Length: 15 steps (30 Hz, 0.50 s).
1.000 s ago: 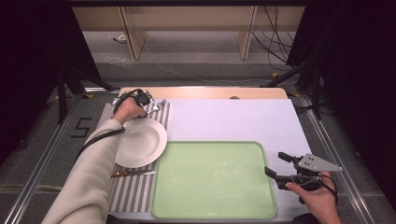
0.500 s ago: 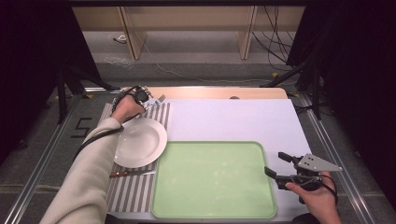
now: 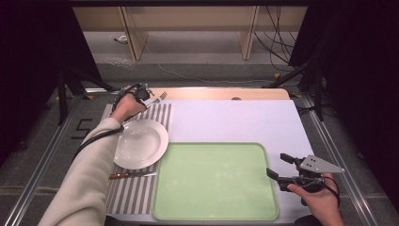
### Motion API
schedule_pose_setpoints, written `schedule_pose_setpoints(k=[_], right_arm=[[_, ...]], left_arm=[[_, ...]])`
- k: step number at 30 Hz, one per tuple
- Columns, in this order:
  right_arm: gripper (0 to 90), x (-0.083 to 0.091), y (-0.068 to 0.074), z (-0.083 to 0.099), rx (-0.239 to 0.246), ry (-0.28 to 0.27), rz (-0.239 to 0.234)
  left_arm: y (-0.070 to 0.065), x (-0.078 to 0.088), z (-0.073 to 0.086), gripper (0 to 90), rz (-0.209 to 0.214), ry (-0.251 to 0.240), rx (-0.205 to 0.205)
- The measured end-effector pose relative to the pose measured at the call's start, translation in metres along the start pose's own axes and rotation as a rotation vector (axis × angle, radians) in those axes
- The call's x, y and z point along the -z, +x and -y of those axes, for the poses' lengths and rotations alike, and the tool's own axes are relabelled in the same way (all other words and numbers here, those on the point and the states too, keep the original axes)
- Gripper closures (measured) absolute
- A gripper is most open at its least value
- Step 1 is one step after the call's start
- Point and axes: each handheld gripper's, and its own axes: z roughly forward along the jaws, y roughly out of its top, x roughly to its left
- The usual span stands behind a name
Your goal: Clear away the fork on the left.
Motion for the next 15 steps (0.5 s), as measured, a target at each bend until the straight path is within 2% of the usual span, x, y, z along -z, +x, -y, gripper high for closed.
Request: schedule_pose_setpoints(k=[5,12,15], right_arm=[[19.6,0.000,0.000,0.000,0.001,0.001,0.000],[19.6,0.000,0.000,0.000,0.002,0.000,0.000],[19.6,0.000,0.001,0.000,0.003,0.000,0.000]], left_arm=[[-0.001,0.006,-0.001,77.2,0.001,-0.001,0.005],[-0.005,0.016,-0.001,77.2,0.002,-0.015,0.033],[-0.008,0.020,0.000,77.2,0.011,-0.036,0.040]])
